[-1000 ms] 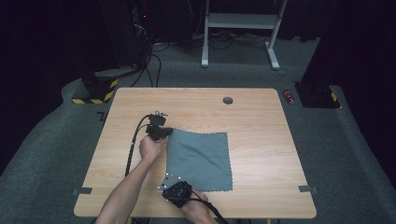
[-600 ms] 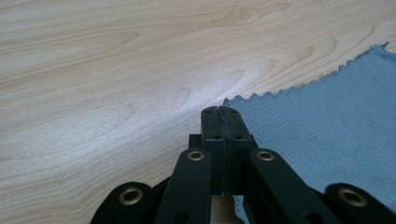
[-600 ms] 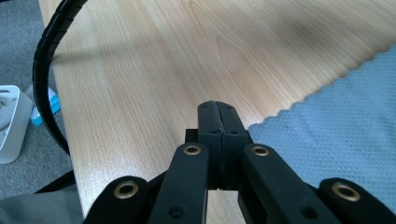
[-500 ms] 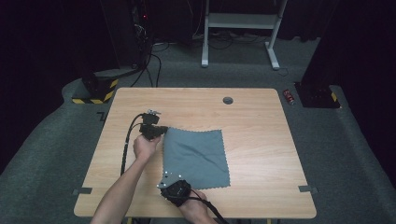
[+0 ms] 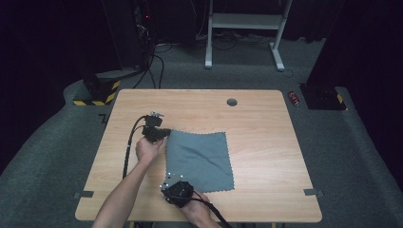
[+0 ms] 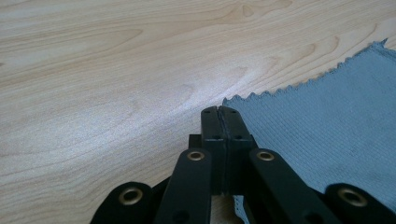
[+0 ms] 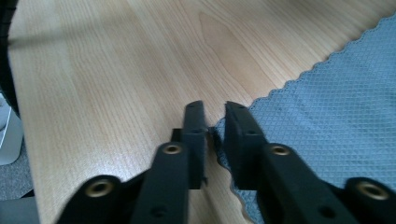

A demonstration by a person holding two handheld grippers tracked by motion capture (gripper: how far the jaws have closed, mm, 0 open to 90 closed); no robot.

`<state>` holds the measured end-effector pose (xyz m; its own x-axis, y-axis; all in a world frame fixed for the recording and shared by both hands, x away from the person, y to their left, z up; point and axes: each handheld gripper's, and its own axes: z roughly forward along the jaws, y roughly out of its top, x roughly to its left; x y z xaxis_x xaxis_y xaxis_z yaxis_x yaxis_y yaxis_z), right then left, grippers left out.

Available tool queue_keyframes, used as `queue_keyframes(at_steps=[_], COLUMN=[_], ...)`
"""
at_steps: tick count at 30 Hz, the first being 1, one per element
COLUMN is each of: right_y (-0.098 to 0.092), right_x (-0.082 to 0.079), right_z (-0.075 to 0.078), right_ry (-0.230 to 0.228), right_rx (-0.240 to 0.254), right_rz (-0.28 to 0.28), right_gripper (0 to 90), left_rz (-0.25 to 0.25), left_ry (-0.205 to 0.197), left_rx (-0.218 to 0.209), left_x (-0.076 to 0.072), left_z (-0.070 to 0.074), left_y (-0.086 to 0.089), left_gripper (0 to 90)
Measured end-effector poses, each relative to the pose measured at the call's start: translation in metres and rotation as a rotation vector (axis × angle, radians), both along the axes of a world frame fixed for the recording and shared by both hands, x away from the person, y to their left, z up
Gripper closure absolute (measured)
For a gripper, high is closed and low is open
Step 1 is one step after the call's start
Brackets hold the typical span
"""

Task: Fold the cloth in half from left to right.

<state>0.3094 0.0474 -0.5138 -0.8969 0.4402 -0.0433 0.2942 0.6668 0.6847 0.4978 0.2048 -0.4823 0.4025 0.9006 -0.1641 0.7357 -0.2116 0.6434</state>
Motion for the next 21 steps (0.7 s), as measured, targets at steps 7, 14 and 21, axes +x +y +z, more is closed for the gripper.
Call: queue_keyframes(at_steps=[7, 14, 21], right_y=[0.004, 0.002, 0.007], right_x=[0.001, -0.001, -0.003], right_z=[-0.002, 0.001, 0.019], right_ry=[-0.036, -0.03, -0.037], right_rx=[-0.048, -0.022, 0.024], right_rz=[-0.013, -0.01, 0.008], right_gripper=[89.0, 90.0, 90.0], left_rz=[-0.001, 0.002, 0.018], left_ry=[0.001, -0.01, -0.015], left_rx=[0.001, -0.01, -0.023], left_x=[0.0, -0.001, -0.005], left_z=[0.001, 0.005, 0.013], left_y=[0.0, 0.003, 0.016], left_gripper=[89.9, 89.9, 89.9])
